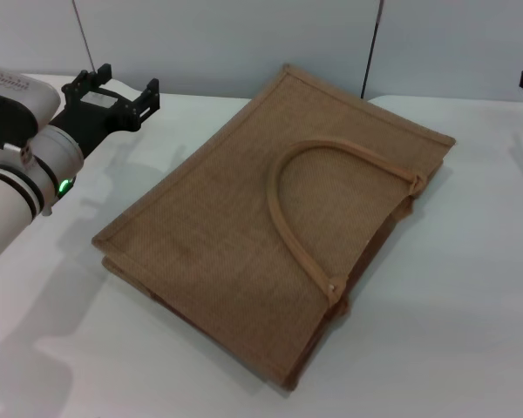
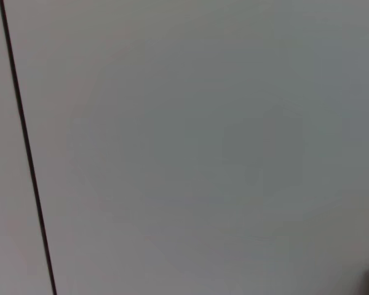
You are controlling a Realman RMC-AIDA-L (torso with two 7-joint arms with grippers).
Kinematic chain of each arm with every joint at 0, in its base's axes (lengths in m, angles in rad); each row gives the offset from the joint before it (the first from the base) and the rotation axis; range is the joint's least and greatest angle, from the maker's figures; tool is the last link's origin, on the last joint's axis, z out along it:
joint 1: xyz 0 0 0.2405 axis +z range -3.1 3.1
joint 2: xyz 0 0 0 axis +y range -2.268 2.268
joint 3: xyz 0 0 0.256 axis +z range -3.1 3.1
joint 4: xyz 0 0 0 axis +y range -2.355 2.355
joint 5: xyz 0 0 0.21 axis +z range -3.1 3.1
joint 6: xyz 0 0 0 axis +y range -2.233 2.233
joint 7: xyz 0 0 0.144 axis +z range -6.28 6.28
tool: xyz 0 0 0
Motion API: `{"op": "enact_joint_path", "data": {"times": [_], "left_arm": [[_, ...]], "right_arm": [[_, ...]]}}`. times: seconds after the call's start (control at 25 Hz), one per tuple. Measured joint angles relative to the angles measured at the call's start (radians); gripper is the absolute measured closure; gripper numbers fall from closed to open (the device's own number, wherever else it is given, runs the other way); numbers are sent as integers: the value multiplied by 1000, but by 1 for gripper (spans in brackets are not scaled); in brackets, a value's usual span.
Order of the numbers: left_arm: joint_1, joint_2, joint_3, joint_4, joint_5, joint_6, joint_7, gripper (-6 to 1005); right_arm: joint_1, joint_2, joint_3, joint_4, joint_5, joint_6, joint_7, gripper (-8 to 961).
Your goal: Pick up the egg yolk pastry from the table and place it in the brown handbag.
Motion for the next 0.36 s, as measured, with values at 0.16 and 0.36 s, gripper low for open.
{"op": "enact_joint_path", "data": {"times": [0.16,0.36], "left_arm": [[-1,0,0,0,0,4,0,218],[-3,1,-1,0,-7,2,-4,218]], "right_arm": [[0,0,1,0,1,1,0,88],[-8,1,1,0,1,-7,0,88]]}}
